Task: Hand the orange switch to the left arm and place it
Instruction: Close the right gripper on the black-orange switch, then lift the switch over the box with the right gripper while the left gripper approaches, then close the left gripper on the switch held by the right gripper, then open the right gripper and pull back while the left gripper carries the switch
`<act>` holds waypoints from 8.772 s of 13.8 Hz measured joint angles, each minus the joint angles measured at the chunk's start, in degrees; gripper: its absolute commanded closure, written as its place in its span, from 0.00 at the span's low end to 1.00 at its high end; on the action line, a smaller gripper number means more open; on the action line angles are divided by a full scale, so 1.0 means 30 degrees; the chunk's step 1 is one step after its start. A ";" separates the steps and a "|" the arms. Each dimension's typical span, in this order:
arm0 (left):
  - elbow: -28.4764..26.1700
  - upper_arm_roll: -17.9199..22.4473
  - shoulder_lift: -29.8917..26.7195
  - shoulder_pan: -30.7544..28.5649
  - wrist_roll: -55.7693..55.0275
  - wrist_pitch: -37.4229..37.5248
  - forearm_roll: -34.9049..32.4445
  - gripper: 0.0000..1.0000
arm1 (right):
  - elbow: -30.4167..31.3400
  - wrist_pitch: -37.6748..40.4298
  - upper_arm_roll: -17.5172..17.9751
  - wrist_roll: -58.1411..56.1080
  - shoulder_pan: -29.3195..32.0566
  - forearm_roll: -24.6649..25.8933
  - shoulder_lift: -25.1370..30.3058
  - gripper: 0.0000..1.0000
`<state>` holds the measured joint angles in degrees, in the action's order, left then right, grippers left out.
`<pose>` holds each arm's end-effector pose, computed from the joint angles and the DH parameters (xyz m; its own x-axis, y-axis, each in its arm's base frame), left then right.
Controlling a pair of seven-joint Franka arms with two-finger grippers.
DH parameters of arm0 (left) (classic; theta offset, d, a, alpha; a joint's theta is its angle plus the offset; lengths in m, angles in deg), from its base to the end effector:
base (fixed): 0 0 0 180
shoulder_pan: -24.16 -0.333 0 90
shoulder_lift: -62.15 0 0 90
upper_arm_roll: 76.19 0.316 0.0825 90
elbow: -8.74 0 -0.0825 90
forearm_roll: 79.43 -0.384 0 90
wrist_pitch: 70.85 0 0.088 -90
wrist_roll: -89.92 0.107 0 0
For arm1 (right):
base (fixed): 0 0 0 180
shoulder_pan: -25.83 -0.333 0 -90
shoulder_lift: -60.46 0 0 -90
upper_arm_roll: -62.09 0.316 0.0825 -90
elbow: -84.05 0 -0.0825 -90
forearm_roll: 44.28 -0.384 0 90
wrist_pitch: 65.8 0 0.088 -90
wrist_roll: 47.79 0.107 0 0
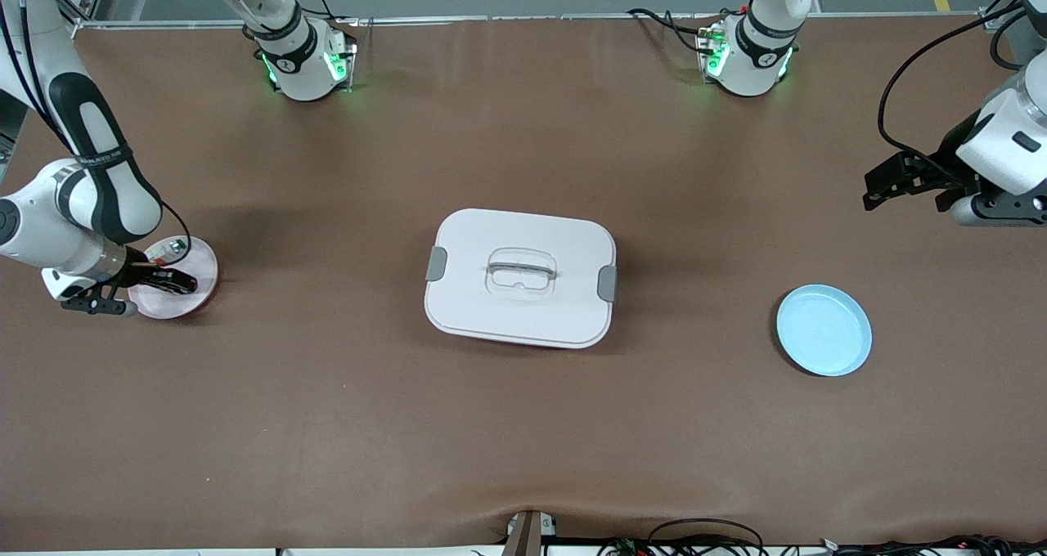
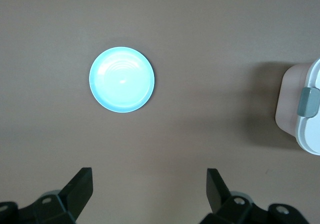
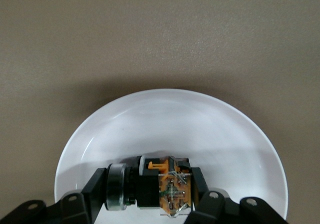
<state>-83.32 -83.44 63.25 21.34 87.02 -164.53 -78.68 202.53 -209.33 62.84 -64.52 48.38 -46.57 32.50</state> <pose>0.5637 -0.0443 0.6025 0.9996 -0.0258 0.0084 -0.0260 -0.9995 0.0159 0.5426 -0.2173 0.1877 0.9918 -0.1213 -0.0410 -0.1230 -0.9915 -0.0418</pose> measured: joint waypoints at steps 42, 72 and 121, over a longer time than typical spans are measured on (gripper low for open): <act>0.0737 -0.7225 0.3680 0.1016 -0.3310 -1.0242 1.5892 0.00 | -1.2851 1.5433 0.0572 3.1204 -1.2904 -0.9739 0.3930 1.00; 0.2178 -0.7290 0.8293 0.4559 -0.1691 -1.6624 1.4832 0.22 | -2.0112 0.9952 0.0277 4.2103 -1.7157 -0.9614 -0.1902 1.00; 0.1876 -0.7098 0.3200 0.0054 -0.2063 -0.5774 0.4529 1.00 | -2.1267 2.3937 -0.0507 1.6422 -1.0039 -0.3927 -0.0292 0.00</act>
<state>-77.69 -104.73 72.85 21.50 80.83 -181.85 -65.10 138.73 -137.52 61.32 -15.26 18.26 -58.35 31.62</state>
